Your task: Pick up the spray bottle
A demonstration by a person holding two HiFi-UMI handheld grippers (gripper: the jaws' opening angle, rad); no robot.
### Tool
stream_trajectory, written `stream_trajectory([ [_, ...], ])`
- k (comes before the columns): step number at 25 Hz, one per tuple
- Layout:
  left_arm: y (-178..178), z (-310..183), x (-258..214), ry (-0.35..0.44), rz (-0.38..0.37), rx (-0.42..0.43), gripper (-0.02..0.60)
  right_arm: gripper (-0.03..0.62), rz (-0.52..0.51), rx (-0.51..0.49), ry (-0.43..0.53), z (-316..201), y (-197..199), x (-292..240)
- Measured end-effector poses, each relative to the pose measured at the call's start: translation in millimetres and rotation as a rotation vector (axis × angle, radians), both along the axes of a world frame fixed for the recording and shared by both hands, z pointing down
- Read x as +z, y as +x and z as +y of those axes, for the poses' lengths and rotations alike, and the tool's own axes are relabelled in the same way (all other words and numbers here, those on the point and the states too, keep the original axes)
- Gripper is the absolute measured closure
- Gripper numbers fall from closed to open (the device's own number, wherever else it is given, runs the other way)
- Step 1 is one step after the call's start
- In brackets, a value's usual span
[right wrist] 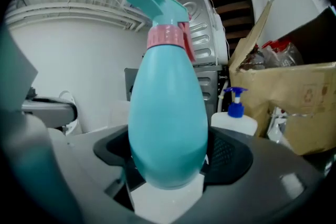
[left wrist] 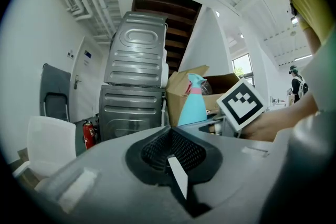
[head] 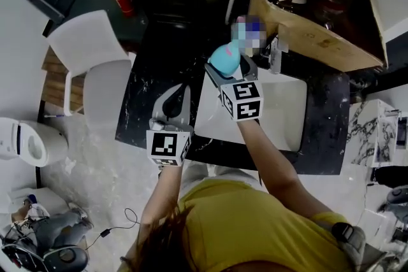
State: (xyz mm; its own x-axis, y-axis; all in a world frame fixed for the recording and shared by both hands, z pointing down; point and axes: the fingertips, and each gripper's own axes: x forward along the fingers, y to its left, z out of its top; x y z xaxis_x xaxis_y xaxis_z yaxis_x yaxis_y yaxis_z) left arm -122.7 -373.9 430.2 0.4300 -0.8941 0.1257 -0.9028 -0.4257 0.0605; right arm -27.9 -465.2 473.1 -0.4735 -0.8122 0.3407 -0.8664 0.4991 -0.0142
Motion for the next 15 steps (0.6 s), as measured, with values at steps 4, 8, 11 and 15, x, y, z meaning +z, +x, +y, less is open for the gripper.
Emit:
stream_trajectory([
  [4, 10.5, 4.9, -9.1, 0.018, -0.01, 0.012, 0.579, 0.194, 0.035, 0.036, 0.047, 32.6, 32.3, -35.9],
  [8, 16.3, 15.3, -20.5, 0.007, -0.016, 0.003, 0.58, 0.194, 0.043, 0.087, 0.094, 65.3, 61.1, -65.2],
  [11, 23.8, 25.1, -33.7, 0.02, -0.024, 0.008, 0.58, 0.194, 0.044, 0.124, 0.118, 86.7, 79.8, -79.4],
  [15, 37.5, 38.4, -53.1, 0.055, -0.035, 0.037, 0.58, 0.194, 0.054, 0.157, 0.148, 110.8, 95.5, -91.2],
])
